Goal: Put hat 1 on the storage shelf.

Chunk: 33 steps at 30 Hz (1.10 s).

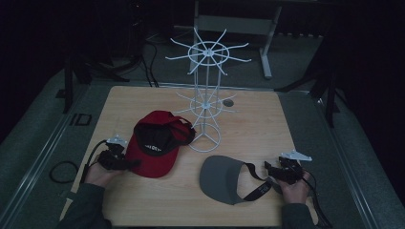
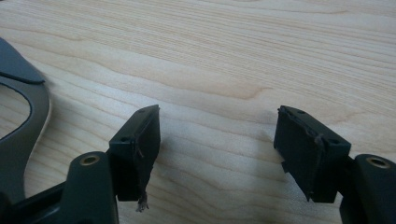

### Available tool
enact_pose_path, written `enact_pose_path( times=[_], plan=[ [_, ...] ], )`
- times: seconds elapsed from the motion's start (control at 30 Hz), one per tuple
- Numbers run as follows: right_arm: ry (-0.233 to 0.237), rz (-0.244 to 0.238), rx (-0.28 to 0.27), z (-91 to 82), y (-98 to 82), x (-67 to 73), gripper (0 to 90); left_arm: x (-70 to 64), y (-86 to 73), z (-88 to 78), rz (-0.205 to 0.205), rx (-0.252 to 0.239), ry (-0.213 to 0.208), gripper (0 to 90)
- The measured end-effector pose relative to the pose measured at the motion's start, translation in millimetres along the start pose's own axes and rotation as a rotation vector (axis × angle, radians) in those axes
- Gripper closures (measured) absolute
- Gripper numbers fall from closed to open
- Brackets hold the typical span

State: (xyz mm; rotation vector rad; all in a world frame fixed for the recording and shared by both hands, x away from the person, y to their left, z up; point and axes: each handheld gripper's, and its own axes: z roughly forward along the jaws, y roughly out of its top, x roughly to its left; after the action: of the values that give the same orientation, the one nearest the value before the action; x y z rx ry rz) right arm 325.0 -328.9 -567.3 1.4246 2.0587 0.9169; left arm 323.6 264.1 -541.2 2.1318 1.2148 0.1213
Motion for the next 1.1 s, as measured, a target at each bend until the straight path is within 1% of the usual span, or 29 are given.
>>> enact_pose_path(
  times=[0.07, 0.1, 0.17, 0.27, 0.3, 0.37, 0.4, 0.43, 0.47, 0.5, 0.6, 0.7, 0.73, 0.77, 0.8, 0.83, 0.87, 0.9, 0.93, 0.97, 1.03, 1.1],
  plan=[
    [0.0, -0.001, 0.0, 0.0, 0.0, 0.0, 31.2, 1.7, 1.3, -0.2, -0.02, 0.029, -0.014, 60.5],
    [0.0, -0.001, 0.0, 0.0, 0.0, 0.0, 31.2, 2.3, 2.0, -0.9, -0.025, 0.035, -0.026, 64.8],
    [0.002, -0.002, 0.001, 0.0, 0.0, 0.1, 30.7, 1.3, 3.5, -3.5, -0.03, 0.038, -0.036, 68.8],
    [0.003, -0.003, 0.001, 0.1, 0.0, 0.1, 30.6, 0.8, 3.4, -4.2, -0.031, 0.031, -0.042, 71.2],
    [0.003, -0.003, 0.001, 0.1, 0.0, 0.1, 30.6, 0.2, 2.3, -5.4, -0.033, 0.019, -0.047, 71.2],
    [0.004, -0.004, 0.001, 0.1, 0.0, 0.0, 30.4, 0.9, 1.0, -6.7, -0.04, 0.003, -0.058, 74.9],
    [0.004, -0.004, 0.001, 0.1, 0.0, 0.0, 30.4, 1.0, 0.3, -7.7, -0.051, -0.013, -0.068, 77.2],
    [0.004, -0.004, 0.001, 0.1, 0.0, 0.0, 30.4, 1.6, -0.3, -9.2, -0.061, -0.033, -0.08, 77.2],
    [0.004, -0.004, 0.001, 0.1, 0.0, 0.0, 30.4, 1.7, -0.2, -10.7, -0.061, -0.041, -0.074, 79.5],
    [0.004, -0.004, 0.001, 0.1, 0.0, 0.0, 30.4, 2.3, 0.0, -12.3, -0.06, -0.052, -0.075, 79.5],
    [0.004, -0.004, 0.001, 0.1, 0.0, 0.1, 30.4, 3.8, 0.4, -16.5, -0.078, -0.092, -0.07, 83.5],
    [0.004, -0.004, 0.001, 0.1, 0.0, 0.1, 30.4, 5.1, 0.6, -21.6, -0.094, -0.137, -0.054, 85.1],
    [0.004, -0.004, 0.001, 0.1, 0.0, 0.1, 30.4, 4.8, 1.1, -23.6, -0.091, -0.149, -0.041, 85.5],
    [0.004, -0.004, 0.001, 0.1, 0.0, 0.1, 30.4, 3.8, 2.3, -26.9, -0.084, -0.172, -0.018, 85.8],
    [0.004, -0.004, 0.001, 0.1, 0.0, 0.1, 30.4, 3.8, 2.3, -26.9, -0.084, -0.172, -0.018, 85.9],
    [0.004, -0.004, 0.001, 0.1, 0.0, 0.1, 30.4, 4.1, 2.9, -29.3, -0.088, -0.2, 0.011, 85.9],
    [0.004, -0.004, 0.001, 0.1, 0.0, 0.1, 30.4, 4.1, 2.9, -29.3, -0.088, -0.2, 0.011, 86.0],
    [0.004, -0.004, 0.001, 0.1, 0.0, 0.0, 30.4, 4.3, 3.0, -30.6, -0.085, -0.214, 0.026, 86.0],
    [0.004, -0.004, 0.001, 0.1, 0.0, 0.0, 30.4, 4.8, 3.3, -32.6, -0.089, -0.24, 0.049, 86.0],
    [0.004, -0.004, 0.001, 0.1, 0.0, 0.1, 30.4, 4.8, 3.3, -32.6, -0.089, -0.24, 0.049, 86.0],
    [0.004, -0.004, 0.001, 0.1, 0.0, 0.0, 30.4, 5.8, 3.8, -34.8, -0.093, -0.266, 0.064, 86.0],
    [0.004, -0.004, 0.001, 0.1, 0.0, 0.0, 30.4, 6.9, 4.8, -36.9, -0.091, -0.281, 0.074, 86.0]
  ],
)
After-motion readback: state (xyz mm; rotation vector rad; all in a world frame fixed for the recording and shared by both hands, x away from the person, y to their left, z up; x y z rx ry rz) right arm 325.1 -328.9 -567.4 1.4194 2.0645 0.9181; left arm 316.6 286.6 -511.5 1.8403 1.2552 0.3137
